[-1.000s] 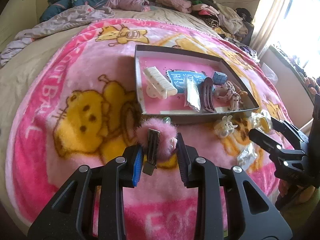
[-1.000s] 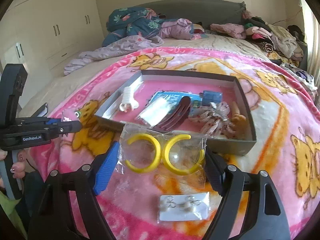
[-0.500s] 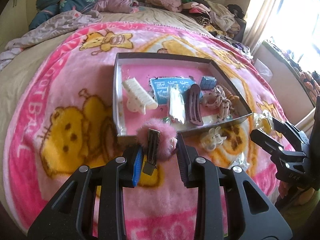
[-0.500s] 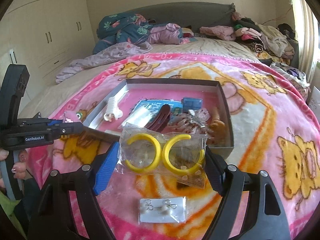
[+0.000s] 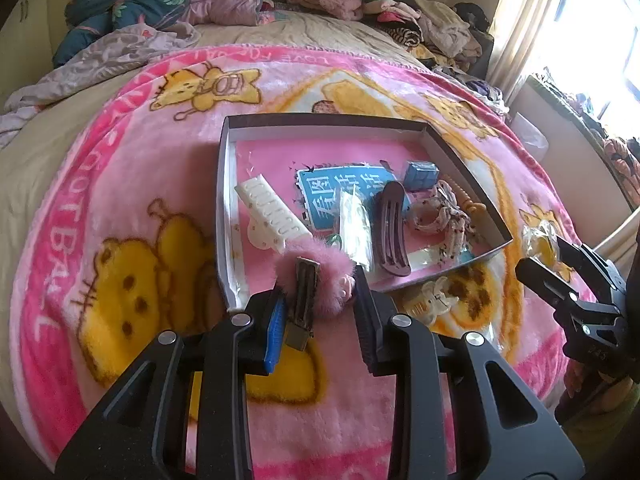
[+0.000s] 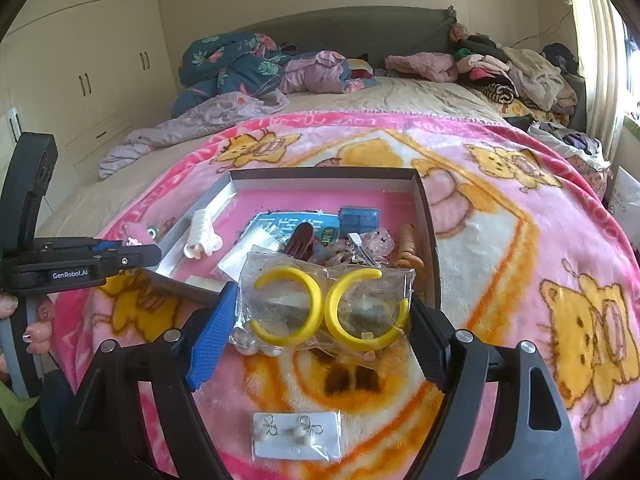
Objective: Organize jewelry
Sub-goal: 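Lower the pom-pom clip and yellow hoop bag into the grey box and release both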
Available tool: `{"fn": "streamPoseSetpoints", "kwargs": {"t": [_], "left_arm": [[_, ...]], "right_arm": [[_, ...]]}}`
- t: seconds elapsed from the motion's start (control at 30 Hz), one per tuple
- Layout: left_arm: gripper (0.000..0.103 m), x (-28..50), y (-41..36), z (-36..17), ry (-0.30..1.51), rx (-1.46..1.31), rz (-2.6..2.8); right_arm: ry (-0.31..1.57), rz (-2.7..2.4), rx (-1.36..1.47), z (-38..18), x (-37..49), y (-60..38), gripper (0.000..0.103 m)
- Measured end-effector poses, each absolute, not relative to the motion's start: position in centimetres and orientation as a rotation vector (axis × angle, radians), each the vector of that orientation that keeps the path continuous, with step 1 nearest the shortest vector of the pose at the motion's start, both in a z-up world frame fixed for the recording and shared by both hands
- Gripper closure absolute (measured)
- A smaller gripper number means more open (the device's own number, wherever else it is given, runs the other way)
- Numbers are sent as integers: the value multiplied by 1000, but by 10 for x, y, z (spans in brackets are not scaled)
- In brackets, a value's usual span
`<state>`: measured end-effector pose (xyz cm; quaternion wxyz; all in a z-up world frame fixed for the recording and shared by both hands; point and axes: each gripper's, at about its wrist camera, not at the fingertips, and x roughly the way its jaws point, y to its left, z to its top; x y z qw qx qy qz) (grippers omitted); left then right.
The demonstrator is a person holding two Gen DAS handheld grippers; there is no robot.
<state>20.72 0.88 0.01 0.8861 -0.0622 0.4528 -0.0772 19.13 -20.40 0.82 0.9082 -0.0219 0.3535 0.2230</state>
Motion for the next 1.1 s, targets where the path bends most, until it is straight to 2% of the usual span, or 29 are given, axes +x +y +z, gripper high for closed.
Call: {"fn": "streamPoseSetpoints", "kwargs": {"t": [1.1], "left_arm": [[80,266,-19,-17,971,-92,-207]], "right_arm": [[737,391,-69,-4,267,-213,26]]}}
